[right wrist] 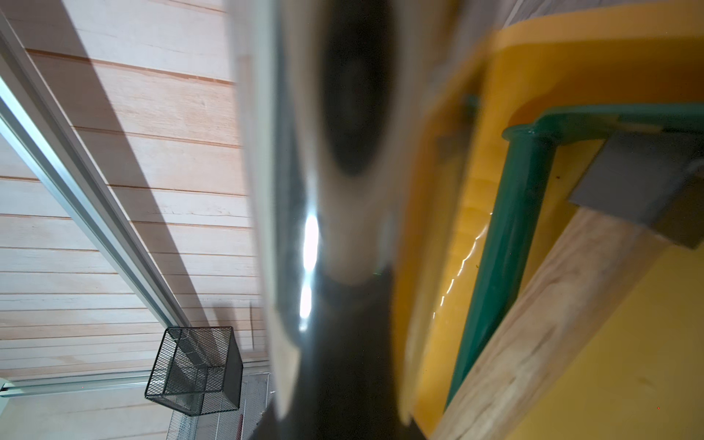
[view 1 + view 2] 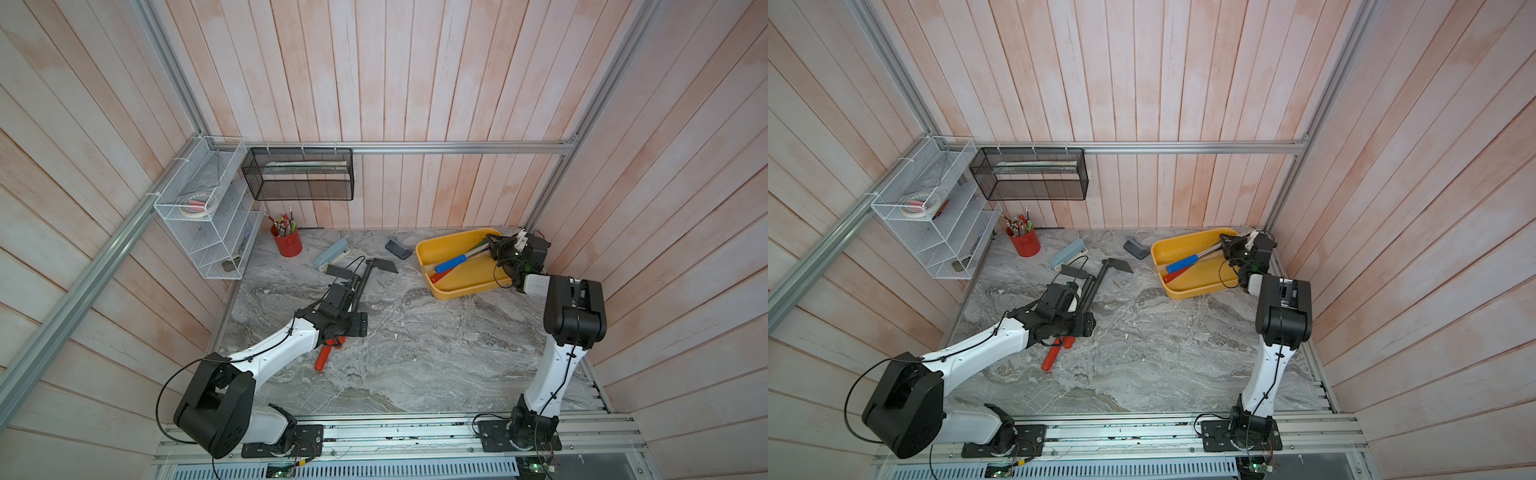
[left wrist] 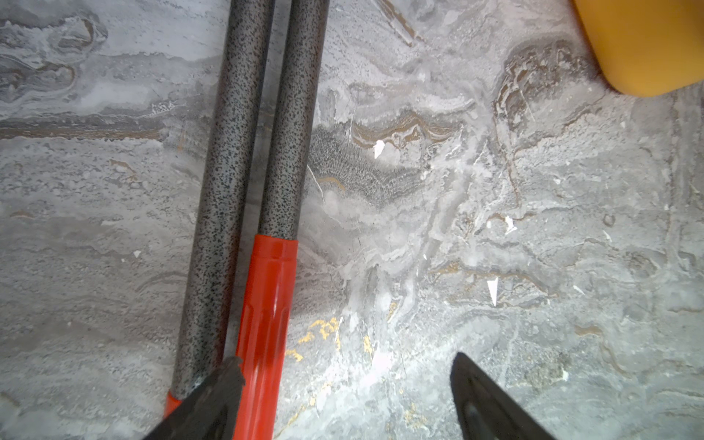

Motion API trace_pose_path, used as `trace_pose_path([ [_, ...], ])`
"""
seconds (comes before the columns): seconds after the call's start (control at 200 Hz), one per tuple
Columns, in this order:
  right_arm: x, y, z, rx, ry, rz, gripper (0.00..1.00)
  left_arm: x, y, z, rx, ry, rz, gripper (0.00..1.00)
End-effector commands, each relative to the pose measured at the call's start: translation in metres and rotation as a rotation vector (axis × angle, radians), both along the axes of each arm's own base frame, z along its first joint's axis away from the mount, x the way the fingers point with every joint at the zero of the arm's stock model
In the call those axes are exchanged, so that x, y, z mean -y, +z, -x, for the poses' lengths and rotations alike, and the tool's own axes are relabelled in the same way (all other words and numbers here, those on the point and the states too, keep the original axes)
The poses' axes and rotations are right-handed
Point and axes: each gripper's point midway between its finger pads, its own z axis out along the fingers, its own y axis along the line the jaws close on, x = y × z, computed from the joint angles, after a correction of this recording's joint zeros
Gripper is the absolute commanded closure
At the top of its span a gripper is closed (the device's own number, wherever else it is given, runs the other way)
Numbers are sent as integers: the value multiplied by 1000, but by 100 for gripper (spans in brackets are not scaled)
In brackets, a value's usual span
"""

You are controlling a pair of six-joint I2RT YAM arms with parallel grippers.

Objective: Put the small hoe into the storage box
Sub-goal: Pick up the hoe from the storage box, then place the hoe in the storage box.

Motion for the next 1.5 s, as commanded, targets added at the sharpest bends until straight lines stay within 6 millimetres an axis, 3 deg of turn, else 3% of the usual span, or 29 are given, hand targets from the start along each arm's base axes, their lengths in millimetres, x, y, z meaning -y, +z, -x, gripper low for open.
trace_pose_path([
  [0.0,-8,43,8,87,5,-3,88,-7,-1,2,7,15,-16,13],
  [0.3,-24,62,19,68,17,-41,88,-8,-1,4,12,18,-7,13],
  [0.615,-33,58,20,41,21,-39,88,-7,0,4,26,23,8,13],
  [1.495,-42,3,-3,-54,36,-53,87,-8,-5,7,10,23,7,13],
])
